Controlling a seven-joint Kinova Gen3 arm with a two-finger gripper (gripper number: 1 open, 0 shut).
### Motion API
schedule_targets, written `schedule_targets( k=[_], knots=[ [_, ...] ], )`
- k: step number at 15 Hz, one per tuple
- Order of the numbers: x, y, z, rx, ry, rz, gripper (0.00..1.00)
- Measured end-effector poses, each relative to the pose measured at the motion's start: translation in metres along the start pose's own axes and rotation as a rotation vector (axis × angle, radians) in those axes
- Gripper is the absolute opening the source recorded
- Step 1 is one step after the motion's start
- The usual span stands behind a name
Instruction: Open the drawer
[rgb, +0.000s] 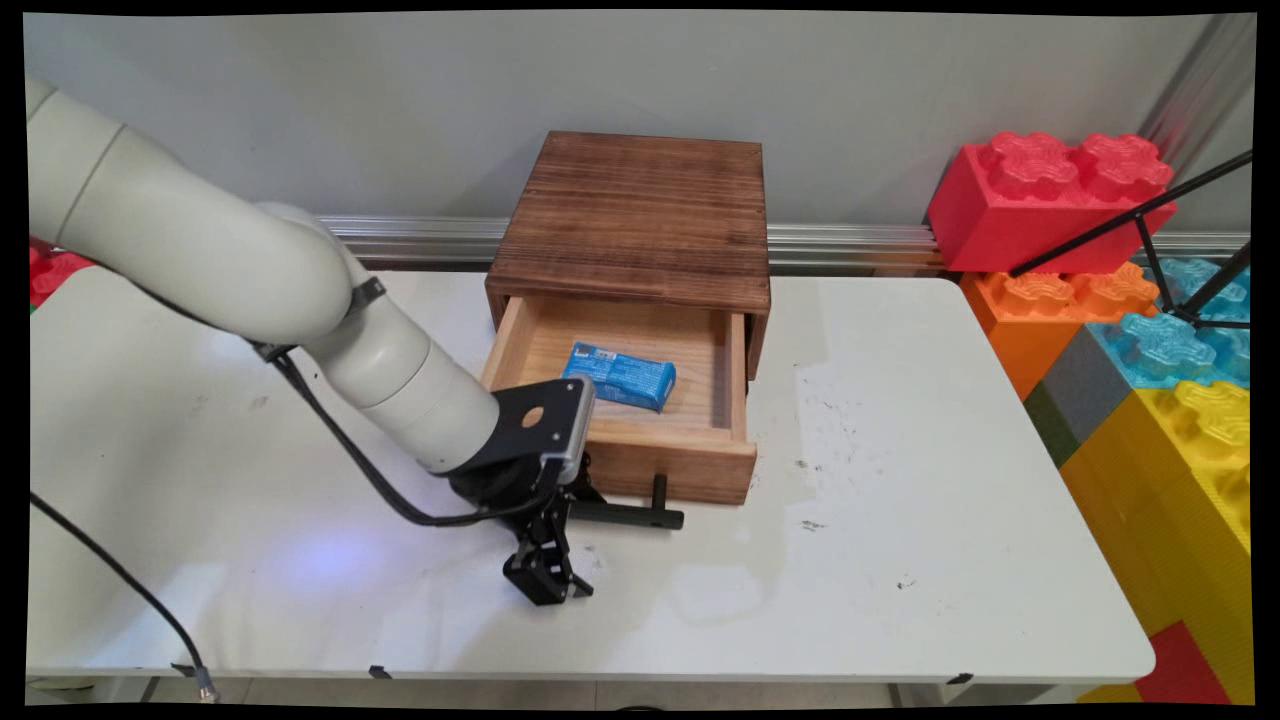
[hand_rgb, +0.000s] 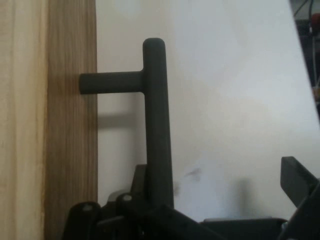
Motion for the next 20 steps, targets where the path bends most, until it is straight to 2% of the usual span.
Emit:
schedule_targets(
  k=[10, 20],
  knots=[
    [-0.003, 0.037, -0.003, -0.033, 0.034, -0.006, 1.00],
    [-0.001, 0.048, -0.021, -0.040, 0.071, -0.022, 1.00]
  ],
)
